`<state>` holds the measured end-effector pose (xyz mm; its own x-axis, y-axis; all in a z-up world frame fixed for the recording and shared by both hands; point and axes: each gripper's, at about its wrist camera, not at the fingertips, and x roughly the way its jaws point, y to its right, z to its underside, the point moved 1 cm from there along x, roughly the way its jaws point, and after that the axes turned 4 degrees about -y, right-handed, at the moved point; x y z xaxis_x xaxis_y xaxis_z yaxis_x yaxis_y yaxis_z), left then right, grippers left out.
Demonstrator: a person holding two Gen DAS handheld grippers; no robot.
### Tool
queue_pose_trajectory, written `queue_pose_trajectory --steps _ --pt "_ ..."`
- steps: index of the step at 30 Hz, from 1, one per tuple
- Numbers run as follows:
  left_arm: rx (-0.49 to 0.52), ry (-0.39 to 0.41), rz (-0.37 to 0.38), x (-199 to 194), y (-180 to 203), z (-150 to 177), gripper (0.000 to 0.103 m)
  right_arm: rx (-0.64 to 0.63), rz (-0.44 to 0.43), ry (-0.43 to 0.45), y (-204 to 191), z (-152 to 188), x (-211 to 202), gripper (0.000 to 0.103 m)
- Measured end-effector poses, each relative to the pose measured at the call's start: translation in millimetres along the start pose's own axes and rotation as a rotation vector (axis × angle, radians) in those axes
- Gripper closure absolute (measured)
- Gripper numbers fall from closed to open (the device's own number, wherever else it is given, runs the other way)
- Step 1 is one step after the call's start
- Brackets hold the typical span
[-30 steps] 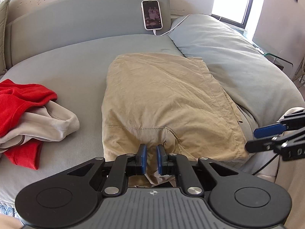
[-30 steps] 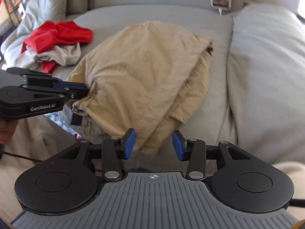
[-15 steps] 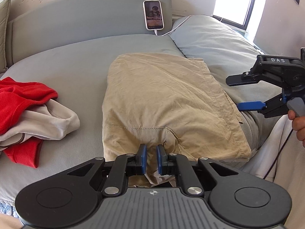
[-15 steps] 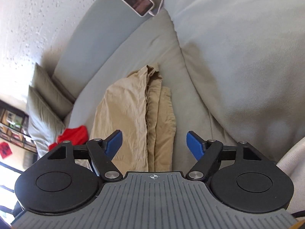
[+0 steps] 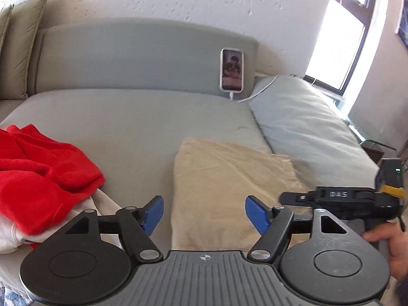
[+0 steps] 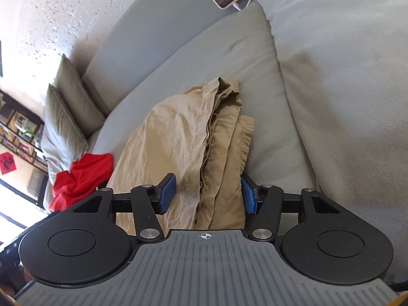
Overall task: Fold clothes
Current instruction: 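Grasp the folded trousers with both tools and lift them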
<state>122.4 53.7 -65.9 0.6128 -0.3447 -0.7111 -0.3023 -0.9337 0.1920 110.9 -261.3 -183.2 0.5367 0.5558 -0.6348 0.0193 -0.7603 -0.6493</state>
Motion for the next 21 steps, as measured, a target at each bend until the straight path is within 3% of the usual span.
queue_pose_trajectory --steps 2,4,7,10,13,15,18,21 --pt "-0.02 -0.09 -0.002 31.0 -6.2 -7.1 0.036 -0.006 -0.005 0.013 1.8 -1.5 1.9 0.058" --pt "-0.02 -0.127 0.022 48.8 -6.5 -9.0 0.037 -0.002 -0.017 0.017 4.9 -1.5 4.7 0.076" --pt "-0.087 -0.163 0.1 65.0 -11.1 -11.8 0.038 0.014 -0.051 0.016 9.4 -1.0 6.4 0.081" --pt "-0.113 -0.206 0.119 76.3 -8.7 -11.4 0.037 0.036 -0.068 0.006 13.2 -2.5 7.8 0.08" --pt "-0.074 -0.202 0.078 72.5 2.7 -10.3 0.045 0.097 -0.1 0.002 18.9 -2.5 13.3 0.078" --pt "-0.023 -0.177 0.025 63.2 16.5 -9.2 0.059 0.066 -0.08 0.006 13.6 -2.2 15.6 0.082" --pt "0.147 -0.119 -0.074 47.0 51.9 -7.7 0.074 -0.032 -0.006 0.029 -5.4 0.9 7.2 0.091" --pt "0.229 -0.09 -0.068 25.2 81.7 -6.5 0.079 -0.11 0.051 0.073 -26.7 4.4 -15.1 0.094"
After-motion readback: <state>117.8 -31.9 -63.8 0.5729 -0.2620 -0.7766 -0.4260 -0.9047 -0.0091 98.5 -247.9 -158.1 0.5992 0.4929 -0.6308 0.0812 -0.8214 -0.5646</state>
